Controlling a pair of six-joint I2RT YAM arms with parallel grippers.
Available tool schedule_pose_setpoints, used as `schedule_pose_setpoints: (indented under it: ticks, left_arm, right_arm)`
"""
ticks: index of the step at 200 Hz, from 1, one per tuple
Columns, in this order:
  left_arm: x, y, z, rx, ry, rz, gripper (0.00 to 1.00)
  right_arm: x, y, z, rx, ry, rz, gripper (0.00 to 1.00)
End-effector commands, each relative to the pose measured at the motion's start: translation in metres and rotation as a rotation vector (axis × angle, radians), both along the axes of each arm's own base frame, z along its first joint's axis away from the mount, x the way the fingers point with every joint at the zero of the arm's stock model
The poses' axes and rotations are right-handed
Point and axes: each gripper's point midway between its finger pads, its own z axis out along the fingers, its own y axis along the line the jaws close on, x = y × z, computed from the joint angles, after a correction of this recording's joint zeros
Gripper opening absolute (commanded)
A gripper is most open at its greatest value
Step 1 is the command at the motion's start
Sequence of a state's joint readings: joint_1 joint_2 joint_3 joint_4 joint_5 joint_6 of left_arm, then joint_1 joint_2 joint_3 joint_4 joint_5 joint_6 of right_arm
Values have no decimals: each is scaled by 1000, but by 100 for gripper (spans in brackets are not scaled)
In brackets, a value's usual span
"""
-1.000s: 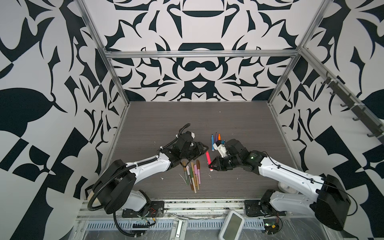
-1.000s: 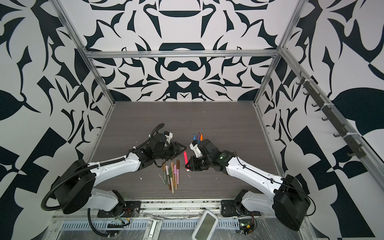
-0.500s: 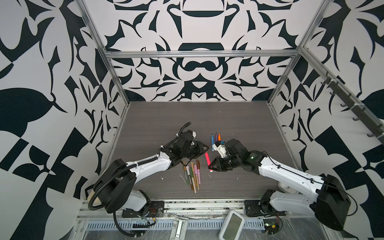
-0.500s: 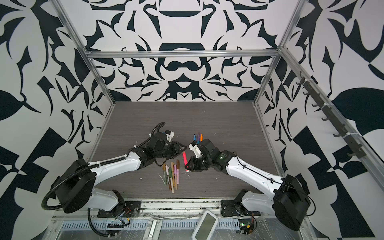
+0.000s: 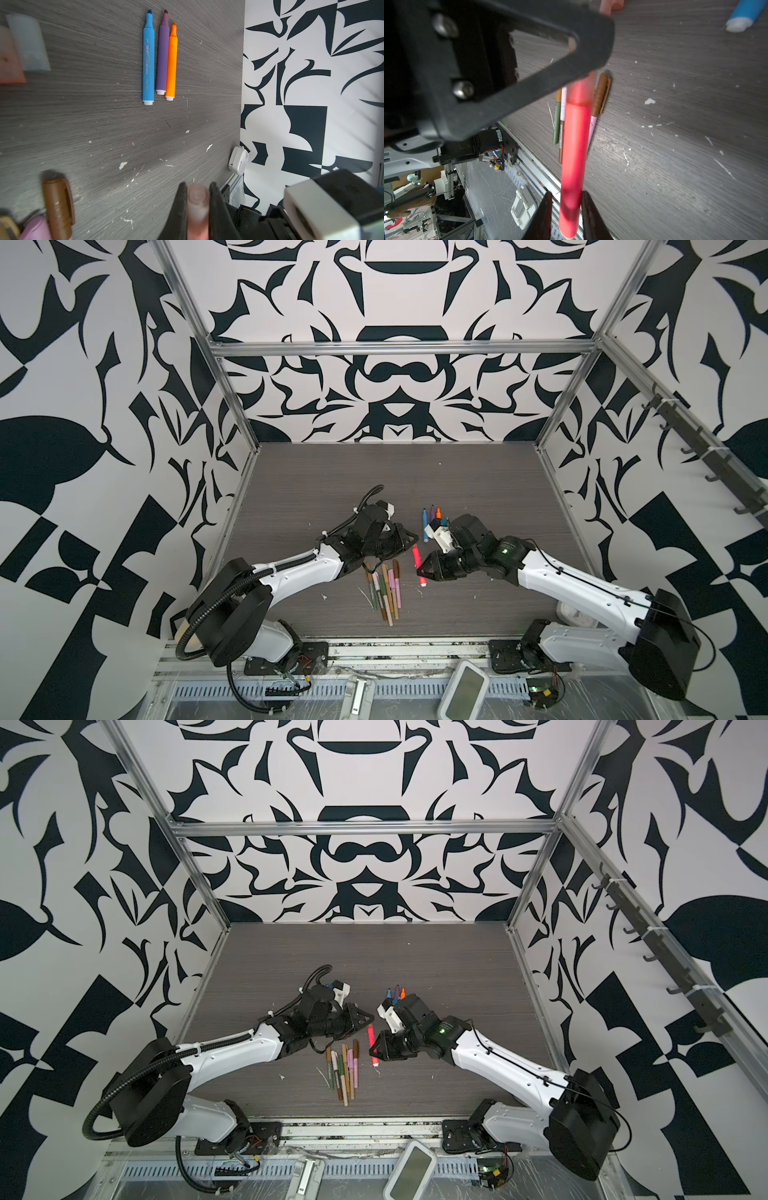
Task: Open the pen caps
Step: 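Close the left gripper on the pink cap and pull it off, then carry the pink cap with the left gripper and set it beside the other caps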
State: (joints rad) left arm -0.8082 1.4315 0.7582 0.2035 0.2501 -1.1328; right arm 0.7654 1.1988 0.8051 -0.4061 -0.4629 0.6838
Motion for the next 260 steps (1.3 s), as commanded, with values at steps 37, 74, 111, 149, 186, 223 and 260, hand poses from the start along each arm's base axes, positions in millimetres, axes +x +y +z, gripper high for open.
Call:
schedule_pose_setpoints:
  ticks: [37, 74, 111, 149, 186, 223, 260]
  left_arm:
    - [-1, -3, 23, -31, -38, -11, 0]
    - [1, -1, 27, -11, -48, -5, 0]
    - [67, 48, 45, 236, -191, 102, 0]
    - [199, 165, 72, 356, -152, 350, 0]
    - [187, 162, 55, 341, -159, 330, 0]
    - [141, 163, 2, 327, -71, 251, 0]
    - [106, 166, -26, 320, -35, 214, 0]
  right_arm:
    - [22, 18, 18, 25, -63, 10, 29]
    - [20, 16, 5, 0, -39, 6, 9]
    - [12, 4, -10, -41, 0, -25, 0]
    - [-11, 0, -24, -9, 53, -43, 0]
    - [-18, -20, -20, -3, 9, -86, 0]
    - [-5, -29, -22, -45, -19, -100, 0]
    - [12, -33, -14, -74, -67, -125, 0]
